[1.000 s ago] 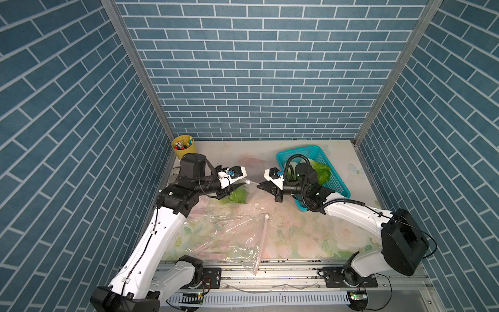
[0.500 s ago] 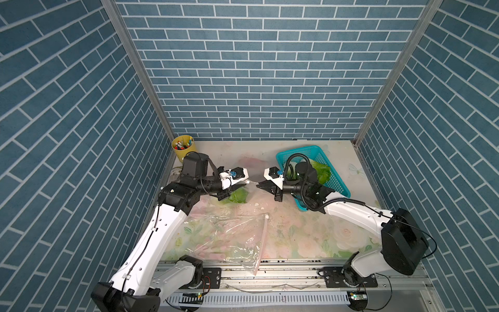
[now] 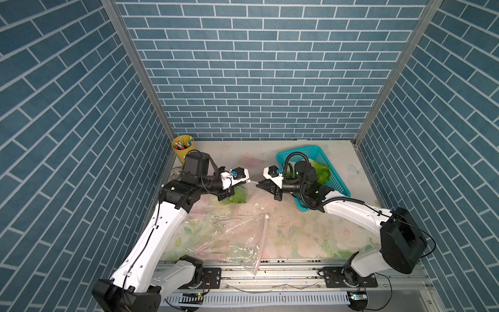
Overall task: Open the zip-top bag and take out the chinese cabbages
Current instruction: Adjust the zipper food storage bag at the center of the board.
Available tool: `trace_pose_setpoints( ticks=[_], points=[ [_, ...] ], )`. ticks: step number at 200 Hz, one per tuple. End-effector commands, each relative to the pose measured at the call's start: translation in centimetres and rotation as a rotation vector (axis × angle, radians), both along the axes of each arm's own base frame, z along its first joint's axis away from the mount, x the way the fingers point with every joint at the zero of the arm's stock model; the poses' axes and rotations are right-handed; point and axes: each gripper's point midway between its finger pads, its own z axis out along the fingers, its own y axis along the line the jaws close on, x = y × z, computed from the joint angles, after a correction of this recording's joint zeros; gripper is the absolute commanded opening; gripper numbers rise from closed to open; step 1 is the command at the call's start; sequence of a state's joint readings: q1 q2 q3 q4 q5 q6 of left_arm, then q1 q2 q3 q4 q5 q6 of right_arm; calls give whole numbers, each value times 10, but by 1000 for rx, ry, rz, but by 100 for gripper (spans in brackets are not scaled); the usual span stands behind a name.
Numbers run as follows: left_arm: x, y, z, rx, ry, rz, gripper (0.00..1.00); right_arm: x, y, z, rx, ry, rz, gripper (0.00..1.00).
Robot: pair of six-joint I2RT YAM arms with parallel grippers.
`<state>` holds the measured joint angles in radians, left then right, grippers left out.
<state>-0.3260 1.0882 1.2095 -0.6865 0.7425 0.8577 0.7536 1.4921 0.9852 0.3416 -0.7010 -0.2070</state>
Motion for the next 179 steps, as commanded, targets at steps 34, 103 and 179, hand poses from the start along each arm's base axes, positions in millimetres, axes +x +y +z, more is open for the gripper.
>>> trace_pose_setpoints(
  ticks=[34, 103, 179],
  points=[
    [-9, -7, 2, -30, 27, -55, 0, -9, 6, 22, -9, -178, 7, 52],
    [-12, -7, -2, -28, 49, -60, 0, -26, 20, 44, 23, -205, 83, 30],
    [-13, -8, -6, -26, 58, -63, 0, -34, 24, 62, 66, -237, 96, 25]
  ],
)
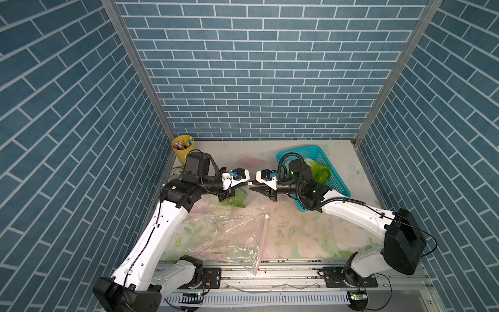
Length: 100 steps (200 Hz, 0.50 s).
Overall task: Open the zip-top bag and take out the chinese cabbages
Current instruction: Adjust the zipper food storage bag at the center of the board.
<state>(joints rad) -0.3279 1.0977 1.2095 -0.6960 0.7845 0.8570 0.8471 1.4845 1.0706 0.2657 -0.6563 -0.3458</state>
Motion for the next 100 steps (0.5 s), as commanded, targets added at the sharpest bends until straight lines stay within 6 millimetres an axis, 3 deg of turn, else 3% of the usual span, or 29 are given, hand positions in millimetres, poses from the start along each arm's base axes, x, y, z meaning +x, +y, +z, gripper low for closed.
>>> trace_pose_setpoints(
  ticks=[1, 100],
  points=[
    [-8, -3, -5, -7, 32, -28, 0, -7, 0, 37, 73, -79, 23, 25],
    [-10, -6, -9, -35, 40, -31, 0, -15, -6, 58, 131, -101, 26, 21]
  ],
)
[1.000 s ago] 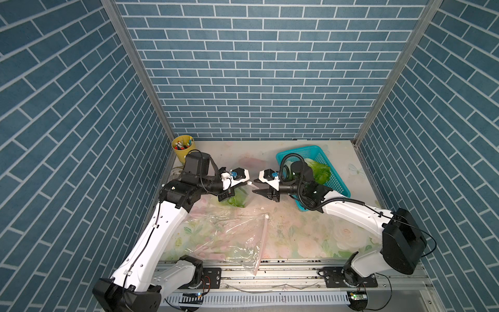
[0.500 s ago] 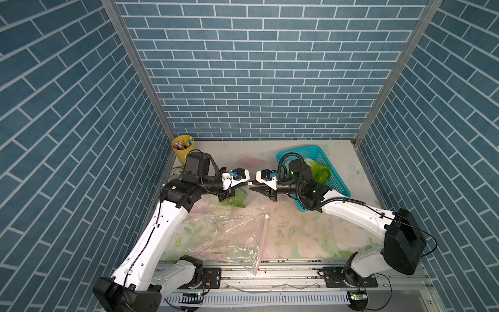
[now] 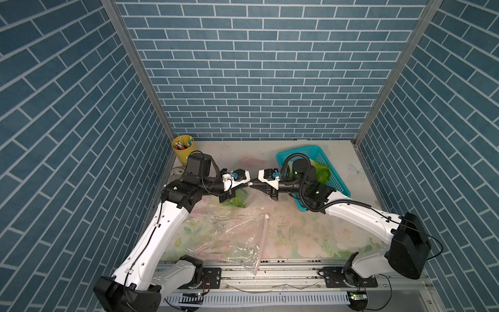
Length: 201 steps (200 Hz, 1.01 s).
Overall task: Open the zip-top bag and take out the chinese cabbages
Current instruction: Adjust the zipper food storage bag at the center of the board, then unzip the zipper on the zipper food storage bag.
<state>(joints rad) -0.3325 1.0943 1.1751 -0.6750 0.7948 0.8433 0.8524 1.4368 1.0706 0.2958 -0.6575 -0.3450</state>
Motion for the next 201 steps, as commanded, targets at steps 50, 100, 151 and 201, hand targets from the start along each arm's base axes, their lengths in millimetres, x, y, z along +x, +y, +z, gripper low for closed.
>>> trace_pose_setpoints(
  ticks=[50, 100, 151, 201],
  points=[
    [-9, -3, -1, -24, 20, -20, 0, -13, -1, 27, 57, -52, 42, 19],
    [-9, -2, -1, -24, 19, -16, 0, -13, -2, 23, 50, -47, 37, 14],
    [-9, -2, 0, -26, 12, -15, 0, -12, -3, 19, 40, -43, 28, 18],
    [-9, -2, 1, -26, 4, -13, 0, -11, -4, 17, 37, -44, 17, 16]
  ],
)
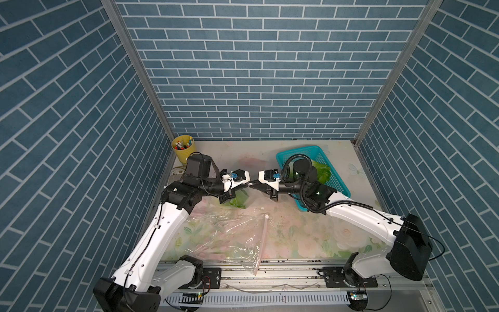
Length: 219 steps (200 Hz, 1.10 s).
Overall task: Open the zip-top bag and take out the chinese cabbages
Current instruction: Unzip the zipper on the zipper food storage bag.
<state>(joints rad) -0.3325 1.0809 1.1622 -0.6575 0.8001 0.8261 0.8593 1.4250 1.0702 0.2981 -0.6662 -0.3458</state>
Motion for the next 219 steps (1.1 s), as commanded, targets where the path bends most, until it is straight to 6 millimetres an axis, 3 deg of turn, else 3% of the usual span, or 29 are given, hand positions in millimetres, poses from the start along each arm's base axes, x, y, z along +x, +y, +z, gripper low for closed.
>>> trace_pose_setpoints(
  ticks=[1, 14, 42, 120, 193, 219],
  points=[
    [-7, -2, -1, -12, 6, -16, 0, -5, -4, 11, 25, -34, 2, 16],
    [-7, -1, -1, -12, 6, -15, 0, -5, -3, 10, 22, -29, 2, 27],
    [-7, -1, -1, -11, 5, -16, 0, -5, -3, 9, 20, -27, 2, 33],
    [-7, -1, 0, -8, 0, -13, 0, -5, -3, 4, 7, -14, 8, 26],
    [-6, -1, -2, -6, 8, -13, 0, -8, -3, -2, -12, -6, 22, 32],
    [-6, -2, -3, -7, 12, -13, 0, -7, -3, -2, -12, -7, 19, 22]
  ],
)
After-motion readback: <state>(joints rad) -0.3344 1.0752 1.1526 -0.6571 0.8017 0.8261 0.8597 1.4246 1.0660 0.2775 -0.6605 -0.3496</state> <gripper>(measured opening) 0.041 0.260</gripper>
